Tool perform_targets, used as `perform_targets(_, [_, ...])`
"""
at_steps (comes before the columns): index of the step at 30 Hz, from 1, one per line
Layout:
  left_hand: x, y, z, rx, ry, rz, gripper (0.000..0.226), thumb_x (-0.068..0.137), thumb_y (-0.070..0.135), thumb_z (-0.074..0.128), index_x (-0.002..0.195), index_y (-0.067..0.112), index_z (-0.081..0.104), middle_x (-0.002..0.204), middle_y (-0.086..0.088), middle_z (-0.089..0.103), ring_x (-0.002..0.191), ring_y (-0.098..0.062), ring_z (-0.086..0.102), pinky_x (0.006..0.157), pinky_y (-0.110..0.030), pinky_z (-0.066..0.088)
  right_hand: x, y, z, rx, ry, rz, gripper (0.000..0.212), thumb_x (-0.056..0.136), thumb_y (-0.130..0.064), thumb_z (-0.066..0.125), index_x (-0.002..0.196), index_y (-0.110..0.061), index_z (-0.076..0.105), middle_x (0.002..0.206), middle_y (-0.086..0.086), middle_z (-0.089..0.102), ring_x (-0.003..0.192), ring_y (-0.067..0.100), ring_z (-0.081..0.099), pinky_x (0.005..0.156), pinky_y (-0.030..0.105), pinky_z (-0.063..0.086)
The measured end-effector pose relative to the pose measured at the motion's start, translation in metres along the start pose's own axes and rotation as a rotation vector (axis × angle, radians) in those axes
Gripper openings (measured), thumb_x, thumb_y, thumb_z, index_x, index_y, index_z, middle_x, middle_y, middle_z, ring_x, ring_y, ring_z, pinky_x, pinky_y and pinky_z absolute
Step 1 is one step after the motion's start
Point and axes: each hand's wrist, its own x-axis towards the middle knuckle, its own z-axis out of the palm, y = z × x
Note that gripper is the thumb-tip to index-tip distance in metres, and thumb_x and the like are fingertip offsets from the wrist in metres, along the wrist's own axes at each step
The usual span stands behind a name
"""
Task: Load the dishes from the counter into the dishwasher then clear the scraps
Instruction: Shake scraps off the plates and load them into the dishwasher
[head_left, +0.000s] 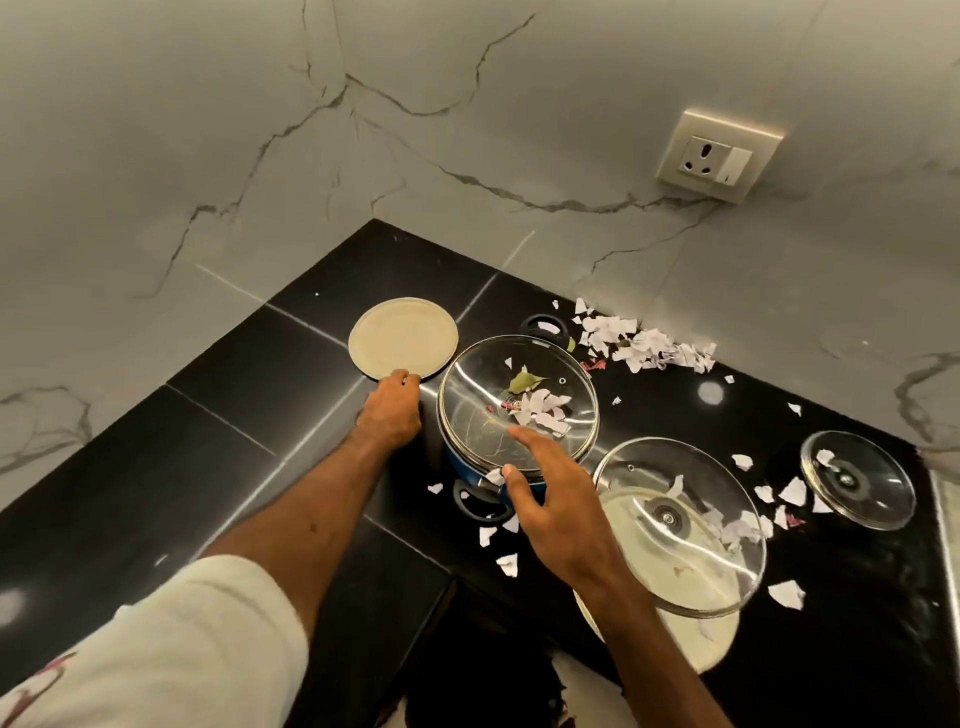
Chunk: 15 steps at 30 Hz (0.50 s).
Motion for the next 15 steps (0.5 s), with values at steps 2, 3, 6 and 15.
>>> perform_targets(2, [0.019, -0.003, 0.003, 0.044, -0.015, 0.034, 0.04, 0.086, 0.01, 0.063, 0.125, 0.008, 0.055, 0.131, -0.011, 0.054, 0.119, -0.035, 0.056, 0.098, -0.048, 0.051, 0.003, -0.005, 0.004, -0.002, 0.014, 0.014, 0.048, 0.105, -0.032, 0.06, 0.151, -0.034, 0.047, 0.149, -0.025, 0.047, 0.138, -0.012, 0.038, 0.101, -0.005, 0.027])
perform_targets(3, [0.027, -0.004, 0.005, 0.062, -0.027, 0.056, 0.042, 0.085, 0.011, 0.064, 0.125, 0.007, 0.055, 0.13, -0.012, 0.055, 0.119, -0.035, 0.056, 0.099, -0.047, 0.05, 0.004, -0.007, 0.006, -0.003, 0.023, 0.016, 0.048, 0.105, -0.032, 0.06, 0.151, -0.034, 0.048, 0.148, -0.026, 0.047, 0.138, -0.013, 0.038, 0.103, -0.004, 0.028])
perform_targets(6, [0.039, -0.004, 0.009, 0.114, -0.047, 0.069, 0.044, 0.085, 0.014, 0.066, 0.126, 0.006, 0.054, 0.128, -0.015, 0.055, 0.116, -0.035, 0.057, 0.095, -0.047, 0.051, 0.006, -0.009, 0.01, -0.005, 0.049, 0.025, 0.047, 0.105, -0.029, 0.061, 0.15, -0.033, 0.05, 0.147, -0.025, 0.05, 0.137, -0.015, 0.04, 0.105, 0.0, 0.031])
perform_targets(15, [0.034, -0.006, 0.0, 0.36, 0.066, 0.173, 0.026, 0.094, 0.013, 0.059, 0.118, 0.007, 0.053, 0.118, -0.014, 0.062, 0.102, -0.031, 0.062, 0.083, -0.041, 0.051, 0.006, -0.014, 0.017, -0.006, 0.06, 0.067, 0.048, 0.105, -0.029, 0.061, 0.151, -0.034, 0.049, 0.147, -0.027, 0.047, 0.137, -0.018, 0.038, 0.104, -0.002, 0.031])
